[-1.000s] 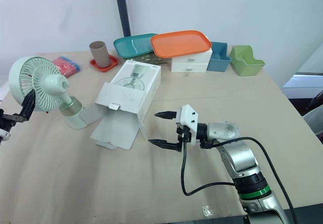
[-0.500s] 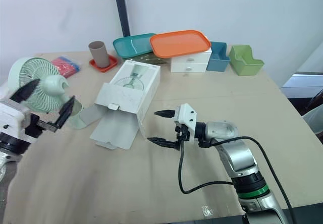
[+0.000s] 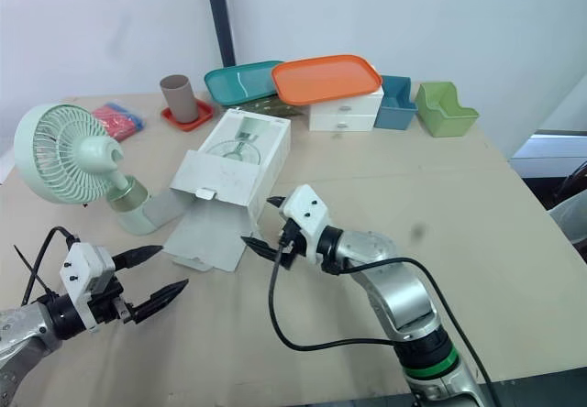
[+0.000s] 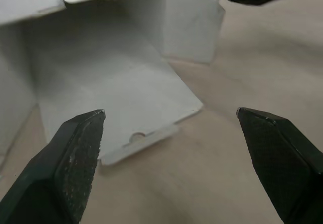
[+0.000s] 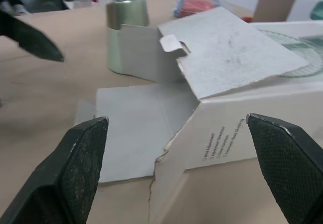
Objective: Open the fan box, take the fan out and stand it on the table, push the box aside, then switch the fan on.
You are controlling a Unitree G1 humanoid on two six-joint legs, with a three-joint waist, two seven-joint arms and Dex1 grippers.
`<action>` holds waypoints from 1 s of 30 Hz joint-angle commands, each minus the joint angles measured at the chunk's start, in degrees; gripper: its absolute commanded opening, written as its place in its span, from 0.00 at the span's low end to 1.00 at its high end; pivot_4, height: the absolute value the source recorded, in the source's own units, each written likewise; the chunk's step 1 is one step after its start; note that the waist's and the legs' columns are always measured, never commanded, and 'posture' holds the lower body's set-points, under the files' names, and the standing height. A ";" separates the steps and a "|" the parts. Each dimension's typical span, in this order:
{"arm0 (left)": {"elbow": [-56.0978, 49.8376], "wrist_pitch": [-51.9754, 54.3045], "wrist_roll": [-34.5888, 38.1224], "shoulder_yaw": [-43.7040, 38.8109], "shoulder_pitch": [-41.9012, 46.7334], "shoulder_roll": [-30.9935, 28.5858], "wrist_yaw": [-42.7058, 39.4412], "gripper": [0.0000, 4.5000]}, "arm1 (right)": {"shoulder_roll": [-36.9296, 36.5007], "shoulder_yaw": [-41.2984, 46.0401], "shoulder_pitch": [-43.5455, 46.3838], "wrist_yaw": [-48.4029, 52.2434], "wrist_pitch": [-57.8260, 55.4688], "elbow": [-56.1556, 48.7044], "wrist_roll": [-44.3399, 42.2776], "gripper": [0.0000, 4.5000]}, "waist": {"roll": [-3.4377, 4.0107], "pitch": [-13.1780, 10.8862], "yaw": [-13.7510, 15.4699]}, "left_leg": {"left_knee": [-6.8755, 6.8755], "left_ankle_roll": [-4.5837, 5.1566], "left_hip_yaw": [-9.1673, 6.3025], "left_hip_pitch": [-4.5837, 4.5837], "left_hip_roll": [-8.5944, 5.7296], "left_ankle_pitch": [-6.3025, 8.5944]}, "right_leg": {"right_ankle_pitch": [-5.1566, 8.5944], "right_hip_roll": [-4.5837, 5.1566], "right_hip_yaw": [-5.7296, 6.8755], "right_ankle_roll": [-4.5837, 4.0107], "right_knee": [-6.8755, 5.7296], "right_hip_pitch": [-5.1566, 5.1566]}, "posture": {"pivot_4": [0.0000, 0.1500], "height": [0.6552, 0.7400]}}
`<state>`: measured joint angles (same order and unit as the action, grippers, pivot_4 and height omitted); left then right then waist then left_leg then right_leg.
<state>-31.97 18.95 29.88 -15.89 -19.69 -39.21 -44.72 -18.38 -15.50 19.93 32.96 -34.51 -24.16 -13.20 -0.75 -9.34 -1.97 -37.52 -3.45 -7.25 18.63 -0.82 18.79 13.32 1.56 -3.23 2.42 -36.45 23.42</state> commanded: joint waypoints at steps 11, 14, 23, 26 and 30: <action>1.24 -1.59 -0.88 2.56 6.39 0.18 -2.46 0.99 | 10.58 -3.30 0.63 -15.61 -5.70 0.27 6.26 1.00 | -0.01 0.01 -0.45 | 0.04 -0.01 -0.03 0.04 0.03 0.00 | -0.01 0.00 0.00 -0.01 0.00 0.07 | 1.00 1.00; 1.02 -2.22 -1.57 3.23 5.56 -0.25 -3.58 0.99 | 11.91 -3.98 1.61 -16.37 -4.14 2.85 7.35 1.00 | -0.01 0.01 -0.68 | 0.04 -0.01 -0.03 0.04 0.02 0.00 | -0.01 0.00 0.00 -0.01 0.00 0.07 | 1.00 1.00; 0.49 -2.16 -2.05 3.80 5.36 0.94 -1.84 1.00 | 13.22 -2.13 1.81 -17.30 -1.71 6.94 7.90 0.86 | -0.01 0.00 -0.72 | 0.04 0.00 -0.03 0.04 0.03 0.00 | -0.01 -0.01 0.01 -0.02 0.00 0.08 | 1.00 1.00; 0.57 -1.86 -2.07 4.29 6.20 1.27 -1.03 1.00 | 13.59 -2.69 2.06 -17.27 -1.50 7.58 8.32 0.86 | 0.00 0.00 -0.73 | 0.04 0.00 -0.03 0.03 0.03 0.00 | -0.02 -0.01 0.00 -0.02 -0.01 0.08 | 1.00 1.00; 0.48 -1.52 -2.12 4.80 6.85 1.47 -0.62 1.00 | 14.89 -3.43 2.35 -17.36 -1.53 9.15 8.60 0.86 | -0.01 0.01 -0.73 | 0.04 0.00 -0.03 0.03 0.05 0.00 | -0.02 -0.03 0.00 -0.02 -0.01 0.08 | 1.00 1.00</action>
<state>-29.84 17.75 27.88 -11.02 -13.11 -37.59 -45.48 -4.47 -18.54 21.33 15.86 -37.04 -14.70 -4.65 -0.76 -9.34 -2.70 -37.48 -3.45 -7.28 18.66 -0.77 18.80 13.30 1.53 -3.22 2.40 -36.46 23.50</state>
